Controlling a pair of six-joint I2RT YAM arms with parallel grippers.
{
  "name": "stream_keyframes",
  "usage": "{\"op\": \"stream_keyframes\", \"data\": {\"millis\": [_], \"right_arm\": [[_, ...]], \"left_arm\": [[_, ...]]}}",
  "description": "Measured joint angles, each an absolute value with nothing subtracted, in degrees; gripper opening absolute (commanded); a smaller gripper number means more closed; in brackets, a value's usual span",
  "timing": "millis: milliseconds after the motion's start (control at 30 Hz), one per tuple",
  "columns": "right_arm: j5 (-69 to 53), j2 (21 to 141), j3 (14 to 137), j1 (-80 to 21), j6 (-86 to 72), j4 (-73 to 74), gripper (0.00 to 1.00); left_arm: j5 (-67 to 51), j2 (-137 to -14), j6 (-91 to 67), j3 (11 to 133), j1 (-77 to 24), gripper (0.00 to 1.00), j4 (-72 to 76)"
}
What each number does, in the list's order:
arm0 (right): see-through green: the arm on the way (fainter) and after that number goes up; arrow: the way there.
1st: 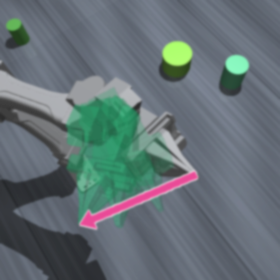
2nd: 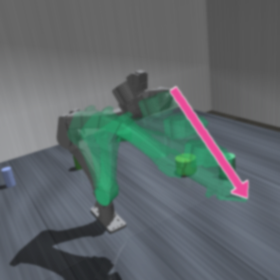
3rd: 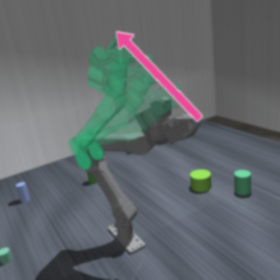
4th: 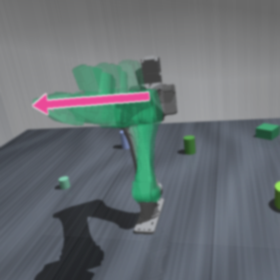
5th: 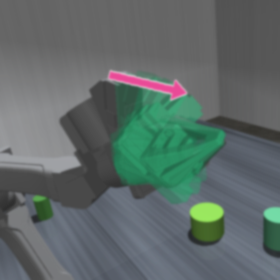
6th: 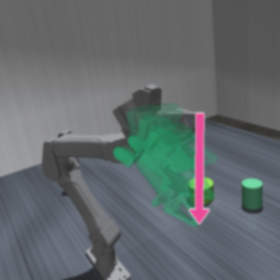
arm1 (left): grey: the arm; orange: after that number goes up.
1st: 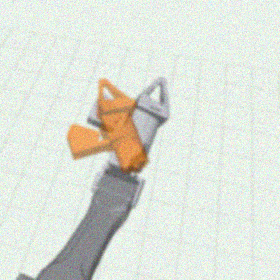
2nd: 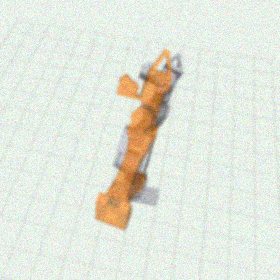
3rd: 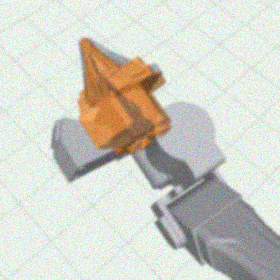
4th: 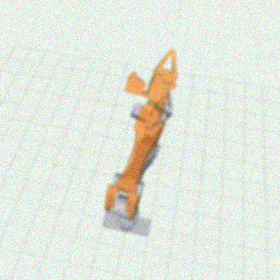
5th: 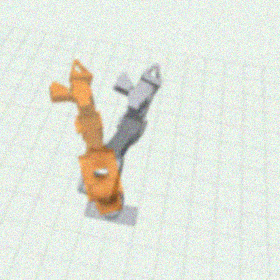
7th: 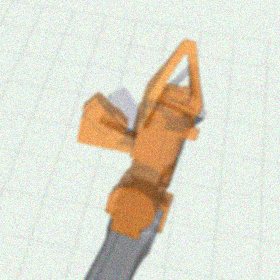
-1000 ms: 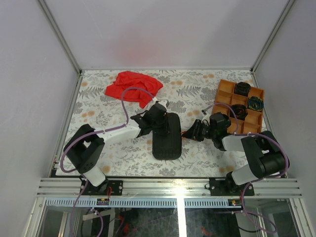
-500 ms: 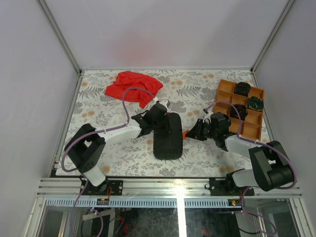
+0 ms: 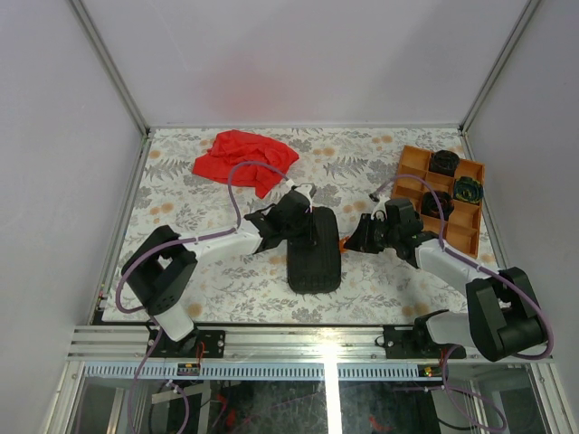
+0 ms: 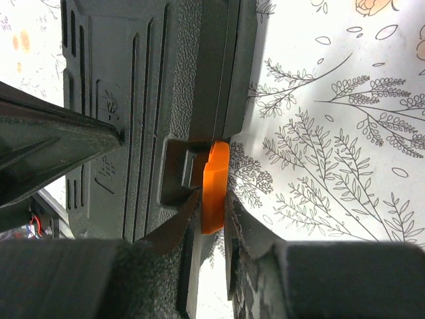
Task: Sort the tools into containers
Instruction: Close the storage box at the center of the board.
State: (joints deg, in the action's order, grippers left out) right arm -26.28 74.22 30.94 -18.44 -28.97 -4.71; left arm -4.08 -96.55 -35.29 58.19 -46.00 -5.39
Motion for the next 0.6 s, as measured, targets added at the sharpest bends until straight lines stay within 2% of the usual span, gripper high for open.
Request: {"op": "stream_keyframes", "data": {"millis": [333, 600], "right_arm": [[-27.51, 74.22, 32.38, -18.37, -28.08, -2.04, 0.20], [-29.82, 75.07, 32.36, -17.89, -29.39, -3.44, 0.32]], "left_arm": [[-5.13, -96.88, -35.64, 58.26, -46.13, 0.00, -4.78], [-5.21, -97.21, -35.77, 58.46, -46.22, 0.00, -4.75]]}}
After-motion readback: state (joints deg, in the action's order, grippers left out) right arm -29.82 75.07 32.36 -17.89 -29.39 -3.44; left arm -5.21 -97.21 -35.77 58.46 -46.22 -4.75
